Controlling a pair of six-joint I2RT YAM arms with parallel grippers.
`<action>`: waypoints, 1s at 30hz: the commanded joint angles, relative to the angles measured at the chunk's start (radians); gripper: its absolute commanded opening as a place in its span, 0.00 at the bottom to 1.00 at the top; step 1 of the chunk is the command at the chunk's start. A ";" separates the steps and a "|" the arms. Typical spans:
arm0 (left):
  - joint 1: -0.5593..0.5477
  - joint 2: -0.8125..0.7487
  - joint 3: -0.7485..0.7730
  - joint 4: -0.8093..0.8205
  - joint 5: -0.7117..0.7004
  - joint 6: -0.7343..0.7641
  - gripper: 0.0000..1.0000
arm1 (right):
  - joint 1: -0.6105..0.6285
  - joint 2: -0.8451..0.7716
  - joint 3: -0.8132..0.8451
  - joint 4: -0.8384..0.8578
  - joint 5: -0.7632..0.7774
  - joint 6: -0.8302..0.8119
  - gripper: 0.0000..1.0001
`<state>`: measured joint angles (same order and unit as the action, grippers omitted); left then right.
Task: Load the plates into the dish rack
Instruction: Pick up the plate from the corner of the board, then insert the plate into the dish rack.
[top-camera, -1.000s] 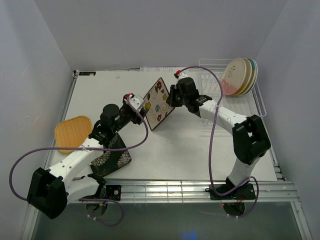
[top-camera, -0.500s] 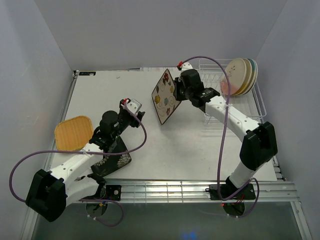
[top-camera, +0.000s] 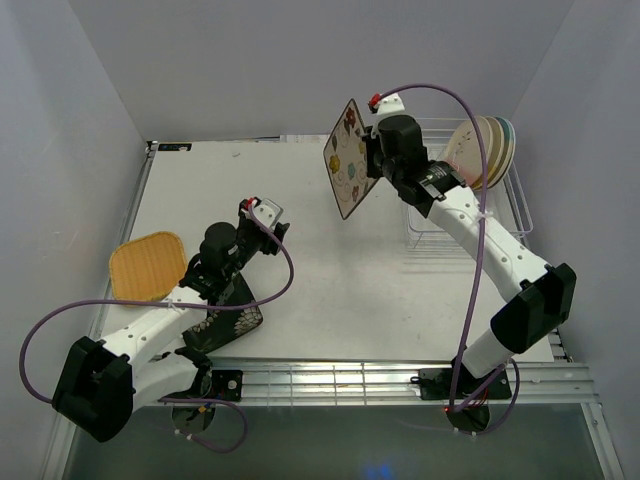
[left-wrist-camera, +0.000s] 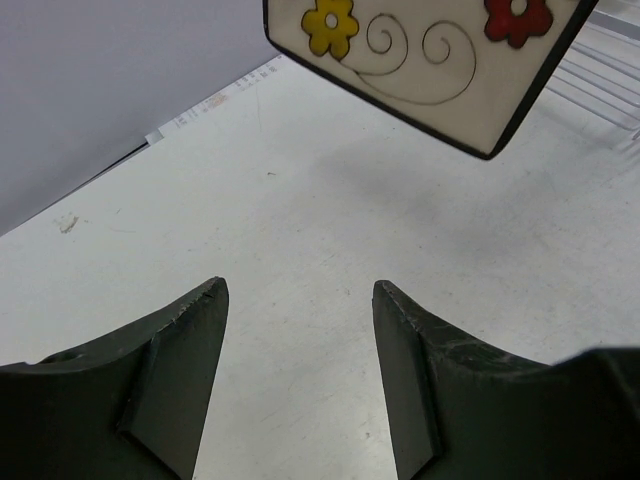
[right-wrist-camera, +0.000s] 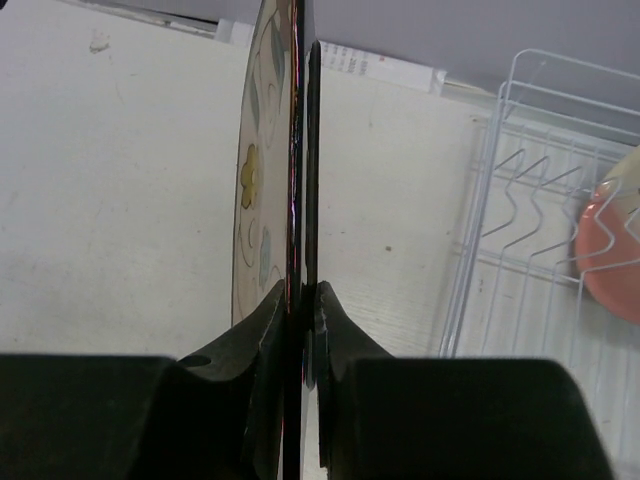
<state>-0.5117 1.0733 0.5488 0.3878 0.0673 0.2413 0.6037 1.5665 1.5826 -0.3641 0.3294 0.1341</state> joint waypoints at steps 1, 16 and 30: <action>0.004 -0.007 -0.009 0.017 0.000 -0.014 0.70 | 0.001 -0.094 0.166 0.146 0.104 -0.059 0.08; 0.006 0.004 -0.013 0.020 0.016 -0.007 0.70 | -0.212 -0.105 0.315 -0.004 0.018 -0.126 0.08; 0.004 -0.003 -0.030 0.022 0.035 -0.011 0.70 | -0.516 0.012 0.484 -0.127 -0.137 -0.126 0.08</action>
<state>-0.5117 1.0870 0.5297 0.3912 0.0891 0.2386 0.1196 1.6039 1.9602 -0.6807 0.2424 0.0132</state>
